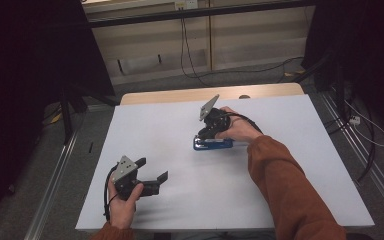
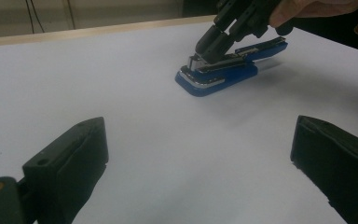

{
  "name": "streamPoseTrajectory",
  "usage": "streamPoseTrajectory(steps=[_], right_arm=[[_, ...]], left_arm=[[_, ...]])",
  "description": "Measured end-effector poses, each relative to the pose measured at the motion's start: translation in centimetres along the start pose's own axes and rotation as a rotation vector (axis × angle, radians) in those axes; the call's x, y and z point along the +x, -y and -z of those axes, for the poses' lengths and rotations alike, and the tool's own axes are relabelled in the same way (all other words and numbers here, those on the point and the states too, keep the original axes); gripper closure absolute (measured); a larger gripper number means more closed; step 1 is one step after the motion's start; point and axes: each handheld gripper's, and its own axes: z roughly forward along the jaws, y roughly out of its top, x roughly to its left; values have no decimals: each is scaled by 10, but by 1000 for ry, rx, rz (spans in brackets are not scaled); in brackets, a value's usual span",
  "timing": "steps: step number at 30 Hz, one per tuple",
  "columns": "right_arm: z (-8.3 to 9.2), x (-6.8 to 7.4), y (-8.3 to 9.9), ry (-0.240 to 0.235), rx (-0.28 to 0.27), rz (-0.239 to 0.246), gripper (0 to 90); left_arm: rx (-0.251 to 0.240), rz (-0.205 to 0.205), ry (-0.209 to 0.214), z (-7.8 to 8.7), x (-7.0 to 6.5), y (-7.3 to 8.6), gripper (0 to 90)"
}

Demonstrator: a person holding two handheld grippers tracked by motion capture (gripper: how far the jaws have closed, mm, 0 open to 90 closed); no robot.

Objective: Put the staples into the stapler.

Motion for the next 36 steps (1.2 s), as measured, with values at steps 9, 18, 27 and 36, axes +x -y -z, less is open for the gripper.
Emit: streamPoseTrajectory(steps=[9, 18, 27, 36], right_arm=[[-1, 0, 0, -2, -3, -5, 789], [-2, 0, -1, 0, -13, -17, 782], [-2, -1, -1, -4, -29, -38, 748], [-2, -1, 0, 17, -51, -84, 625]], left_arm=[[3, 1, 2, -1, 0, 0, 42], [1, 11, 6, -1, 0, 0, 42], [5, 6, 9, -1, 0, 0, 42], [0, 9, 6, 0, 0, 0, 42]])
